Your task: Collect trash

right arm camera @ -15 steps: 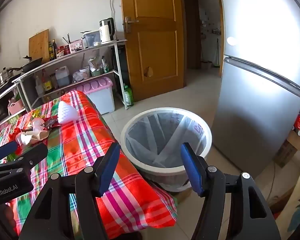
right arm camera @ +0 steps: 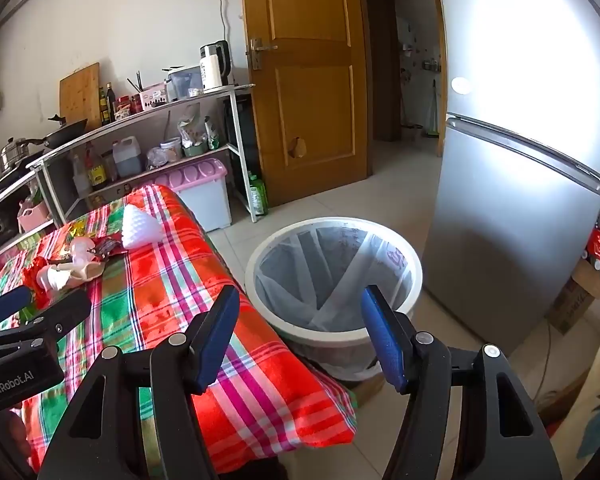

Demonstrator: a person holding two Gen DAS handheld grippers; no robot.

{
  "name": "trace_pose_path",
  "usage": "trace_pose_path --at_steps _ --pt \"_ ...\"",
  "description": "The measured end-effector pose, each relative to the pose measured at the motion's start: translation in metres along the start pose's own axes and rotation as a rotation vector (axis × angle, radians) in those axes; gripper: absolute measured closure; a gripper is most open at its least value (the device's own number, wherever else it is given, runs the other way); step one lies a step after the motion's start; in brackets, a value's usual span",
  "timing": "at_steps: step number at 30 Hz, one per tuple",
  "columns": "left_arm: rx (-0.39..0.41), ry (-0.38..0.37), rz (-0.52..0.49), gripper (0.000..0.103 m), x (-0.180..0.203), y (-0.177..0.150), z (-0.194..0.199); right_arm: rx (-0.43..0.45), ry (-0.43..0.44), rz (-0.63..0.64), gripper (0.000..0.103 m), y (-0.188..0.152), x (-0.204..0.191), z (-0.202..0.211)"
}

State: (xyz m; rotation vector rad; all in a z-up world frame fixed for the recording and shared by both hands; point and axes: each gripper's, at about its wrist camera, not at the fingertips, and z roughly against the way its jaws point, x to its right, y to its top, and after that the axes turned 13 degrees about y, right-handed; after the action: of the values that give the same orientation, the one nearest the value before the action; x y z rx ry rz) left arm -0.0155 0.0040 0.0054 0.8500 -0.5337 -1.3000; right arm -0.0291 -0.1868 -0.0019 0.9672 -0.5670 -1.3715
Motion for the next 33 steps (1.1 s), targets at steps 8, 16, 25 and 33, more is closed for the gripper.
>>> trace_pose_path --at_steps 8,16,25,33 --pt "0.005 0.001 0.009 0.000 -0.0039 -0.0003 0.0014 0.000 0.002 0.001 0.039 0.0011 0.0011 0.0023" --pt "0.007 0.001 0.012 0.000 -0.0046 -0.0009 0.0032 -0.001 -0.001 0.004 0.039 0.0024 0.0002 0.0032" --pt "0.004 0.005 0.012 0.000 -0.0053 -0.0010 0.0047 -0.003 -0.001 0.007 0.039 0.0015 -0.0002 0.0029" --pt "-0.001 0.004 0.011 0.000 -0.0044 0.0003 0.0031 -0.003 -0.003 0.010 0.039 0.0016 -0.0007 0.0021"
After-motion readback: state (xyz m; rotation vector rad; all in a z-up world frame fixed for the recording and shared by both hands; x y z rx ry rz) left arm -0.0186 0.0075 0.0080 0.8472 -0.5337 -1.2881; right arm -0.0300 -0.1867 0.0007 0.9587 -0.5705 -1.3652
